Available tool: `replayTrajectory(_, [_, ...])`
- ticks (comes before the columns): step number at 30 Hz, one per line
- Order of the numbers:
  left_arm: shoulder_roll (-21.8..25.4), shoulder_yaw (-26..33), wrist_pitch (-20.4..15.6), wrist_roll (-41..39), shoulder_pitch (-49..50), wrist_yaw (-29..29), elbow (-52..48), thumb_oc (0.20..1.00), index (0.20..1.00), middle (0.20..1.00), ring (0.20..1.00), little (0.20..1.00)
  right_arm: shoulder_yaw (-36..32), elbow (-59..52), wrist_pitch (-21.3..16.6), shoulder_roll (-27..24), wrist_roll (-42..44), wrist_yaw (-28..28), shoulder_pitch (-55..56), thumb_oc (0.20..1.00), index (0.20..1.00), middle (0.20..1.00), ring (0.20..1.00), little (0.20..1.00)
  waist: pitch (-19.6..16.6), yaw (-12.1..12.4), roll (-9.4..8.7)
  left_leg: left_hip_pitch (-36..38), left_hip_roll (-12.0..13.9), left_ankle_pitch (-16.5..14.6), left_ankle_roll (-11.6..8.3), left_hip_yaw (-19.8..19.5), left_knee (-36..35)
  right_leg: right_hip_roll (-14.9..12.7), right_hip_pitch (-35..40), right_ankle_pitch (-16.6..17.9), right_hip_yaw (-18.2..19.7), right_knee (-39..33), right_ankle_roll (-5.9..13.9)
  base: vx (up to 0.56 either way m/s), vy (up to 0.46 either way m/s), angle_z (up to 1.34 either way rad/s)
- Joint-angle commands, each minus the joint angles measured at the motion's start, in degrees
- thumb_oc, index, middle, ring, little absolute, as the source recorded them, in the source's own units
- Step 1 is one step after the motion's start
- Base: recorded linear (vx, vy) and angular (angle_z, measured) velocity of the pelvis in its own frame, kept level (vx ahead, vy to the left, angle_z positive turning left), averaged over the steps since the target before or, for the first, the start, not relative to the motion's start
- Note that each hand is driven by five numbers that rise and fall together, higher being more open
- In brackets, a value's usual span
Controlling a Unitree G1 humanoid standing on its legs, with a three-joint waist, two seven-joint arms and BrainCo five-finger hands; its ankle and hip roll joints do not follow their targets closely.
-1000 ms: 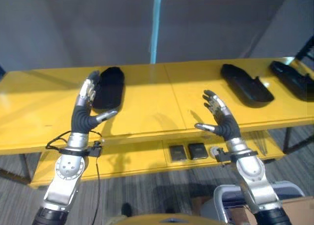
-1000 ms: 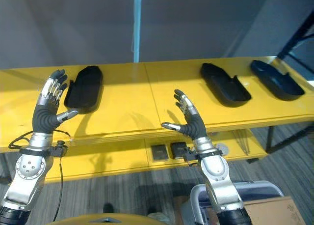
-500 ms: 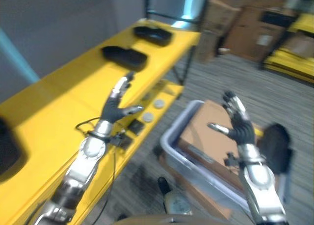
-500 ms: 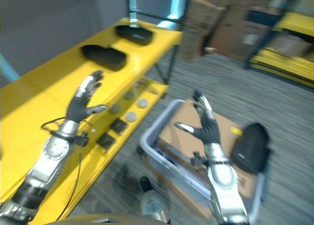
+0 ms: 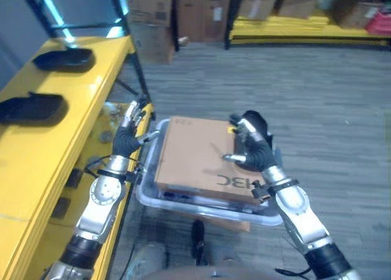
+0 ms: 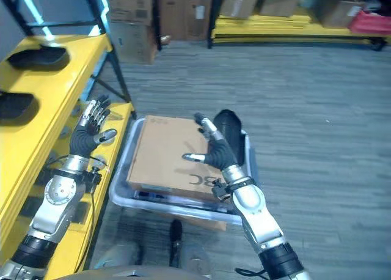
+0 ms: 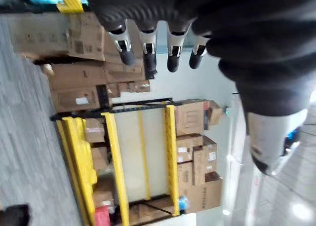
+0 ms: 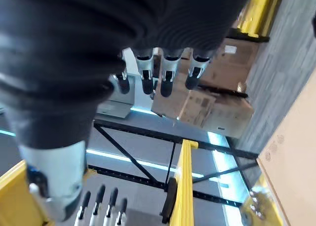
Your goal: Move parts from the plastic box to the shelf.
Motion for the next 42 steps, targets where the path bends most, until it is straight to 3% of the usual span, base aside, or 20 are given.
replayTrajectory(1, [4.75, 0.56, -3.44, -1.35, -3.14, -0.39, -3.33, 1.0, 1.0, 1.0, 1.0, 1.0, -4.42, -1.95, -1.68, 3.64, 1.74, 0.49, 0.76, 1.0, 1.0, 1.0, 1.0, 1.0, 1.76, 0.18, -3.1, 11.07, -4.72, -6.13, 6.31, 4.3, -10.53, -2.63, 5.92, 11.78, 0.79, -22.72, 6.11, -0.23, 0.095, 0.62])
replayTrajectory(3, [5.41, -1.07, -3.47, -0.99, -5.39, -0.63, -2.46, 1.0, 1.0, 1.0, 1.0, 1.0, -4.55, -1.69, -1.35, 4.77, 2.69, 1.15, 1.36, 1.0, 1.0, 1.0, 1.0, 1.0, 2.59, -1.1, -3.83, 9.46, -4.6, -4.82, 6.4, 4.83, -11.43, -2.62, 2.7, 13.77, 3.08, -22.28, 8.42, -0.33, 0.005, 0.5])
replayTrajectory(4, [6.27, -1.48, -3.28, -1.29, -6.07, -1.13, -2.63, 1.0, 1.0, 1.0, 1.0, 1.0, -3.81, -1.41, -0.98, 4.92, 2.2, 1.44, 1.07, 1.0, 1.0, 1.0, 1.0, 1.0, 3.1, -1.13, -3.43, 7.62, -3.46, -3.76, 6.73, 5.56, -11.72, -2.73, 2.23, 11.65, 4.81, -21.0, 9.05, -0.26, -0.051, 0.1])
replayTrajectory(6, [6.52, -1.6, -3.14, -2.41, -6.0, -1.47, -2.91, 1.0, 1.0, 1.0, 1.0, 1.0, -3.4, -1.48, -0.95, 4.6, 1.07, 1.42, 0.53, 1.0, 1.0, 1.0, 1.0, 1.0, 3.31, -0.42, -2.98, 6.77, -2.45, -2.97, 6.88, 6.02, -12.0, -3.57, 2.85, 10.19, 5.31, -19.29, 8.37, -0.2, -0.125, -0.19])
replayTrajectory(7, [6.64, -1.81, -2.77, -4.02, -5.83, -1.92, -3.16, 1.0, 1.0, 1.0, 1.0, 1.0, -3.1, -1.67, -0.86, 4.0, -0.87, 1.07, -0.32, 1.0, 1.0, 1.0, 1.0, 1.0, 3.37, 0.78, -2.02, 6.34, -0.78, -2.02, 6.69, 6.19, -12.61, -5.66, 4.95, 7.96, 5.07, -16.34, 6.94, -0.17, -0.152, -0.34])
replayTrajectory(10, [6.61, -1.8, -2.73, -4.06, -5.81, -1.95, -3.19, 1.0, 1.0, 1.0, 1.0, 1.0, -3.09, -1.66, -0.86, 3.99, -0.93, 1.02, -0.32, 1.0, 1.0, 1.0, 1.0, 1.0, 3.68, 0.83, -1.99, 6.8, -0.74, -2.14, 6.66, 6.2, -12.71, -5.61, 5.21, 7.62, 5.08, -16.02, 6.89, -0.05, -0.076, -0.13])
replayTrajectory(11, [6.87, -1.87, -2.33, -4.28, -5.02, -2.36, -3.47, 1.0, 1.0, 1.0, 1.0, 1.0, -3.3, -1.52, -0.57, 3.61, -2.25, 0.69, -0.94, 1.0, 1.0, 1.0, 1.0, 1.0, 3.32, 1.71, -1.01, 6.49, 0.93, -1.5, 6.37, 6.03, -12.91, -8.58, 7.57, 6.16, 5.08, -12.53, 6.38, -0.09, -0.214, 0.03])
replayTrajectory(13, [7.55, -1.43, -1.79, -4.11, -3.95, -2.7, -3.88, 1.0, 1.0, 1.0, 1.0, 1.0, -3.93, -0.98, -0.62, 3.87, -2.61, 0.32, -1.4, 1.0, 1.0, 1.0, 1.0, 1.0, 2.32, 2.82, -1.23, 5.9, 1.73, -1.24, 5.71, 5.91, -12.35, -11.77, 11.04, 7.05, 4.32, -13.23, 6.91, -0.03, -0.374, -0.07])
replayTrajectory(14, [8.03, 0.01, -1.35, -3.33, -1.22, -2.15, -4.42, 1.0, 1.0, 1.0, 1.0, 1.0, -4.98, -0.96, -0.33, 4.02, -1.77, 0.02, -1.02, 1.0, 1.0, 1.0, 1.0, 1.0, 0.82, 3.6, -2.57, 6.1, 2.56, -1.01, 4.39, 6.71, -12.82, -11.8, 12.53, 5.53, 1.81, -17.17, 7.74, 0.04, -0.34, -0.39])
replayTrajectory(19, [8.04, 1.41, -0.87, -2.24, -0.01, -2.61, -3.27, 1.0, 1.0, 1.0, 1.0, 1.0, -6.55, -0.54, -0.38, 2.06, -0.49, 0.69, -0.63, 1.0, 1.0, 1.0, 1.0, 1.0, 0.27, 3.3, -3.01, 5.9, 5.07, 0.15, 2.44, 7.98, -14.49, -9.5, 15.2, 6.09, 0.11, -27.1, 8.09, 0.0, -0.249, -0.22])
replayTrajectory(22, [7.2, -0.33, -0.12, -0.47, -1.85, -2.81, -0.07, 1.0, 1.0, 1.0, 1.0, 1.0, -8.64, -0.55, -0.48, 1.06, -0.83, 0.41, 1.15, 1.0, 1.0, 1.0, 1.0, 1.0, 0.24, 1.49, -2.28, 5.84, 6.61, 2.75, 1.21, 8.74, -18.28, -8.42, 14.97, 5.54, -0.02, -27.9, 7.8, -0.06, -0.114, -0.4])
replayTrajectory(27, [7.86, -3.13, 0.64, 3.84, -6.22, -1.73, 4.79, 1.0, 1.0, 1.0, 1.0, 1.0, -10.38, -0.93, -0.71, 0.13, -2.45, -0.73, 1.14, 1.0, 1.0, 1.0, 1.0, 1.0, 0.63, -0.47, -1.6, 6.97, 7.51, 4.87, 0.83, 10.12, -23.32, -7.72, 13.35, 5.62, 0.37, -27.9, 7.94, -0.04, -0.005, -0.09])
replayTrajectory(33, [11.0, -11.25, 3.95, 15.95, -29.44, 5.62, 22.77, 1.0, 1.0, 1.0, 1.0, 1.0, -10.19, 0.81, -1.72, 0.47, -0.41, -4.99, -2.68, 1.0, 1.0, 1.0, 1.0, 1.0, 4.43, -5.25, -0.96, 1.15, 7.97, 6.64, 0.34, 12.16, -24.94, -6.84, 4.03, 8.39, 3.09, -27.9, 8.59, -0.18, 0.039, -0.24])
replayTrajectory(42, [12.22, -17.58, 7.16, 17.55, -54.47, 11.9, 44.14, 1.0, 1.0, 1.0, 1.0, 1.0, -6.08, 1.67, -2.05, -0.33, -1.36, -7.44, -5.25, 1.0, 1.0, 1.0, 1.0, 1.0, 8.56, -7.68, -0.38, -4.4, 7.0, 8.59, 0.08, 13.38, -24.94, -7.51, -1.82, 10.63, 3.71, -27.9, 9.25, -0.03, 0.035, -0.1])
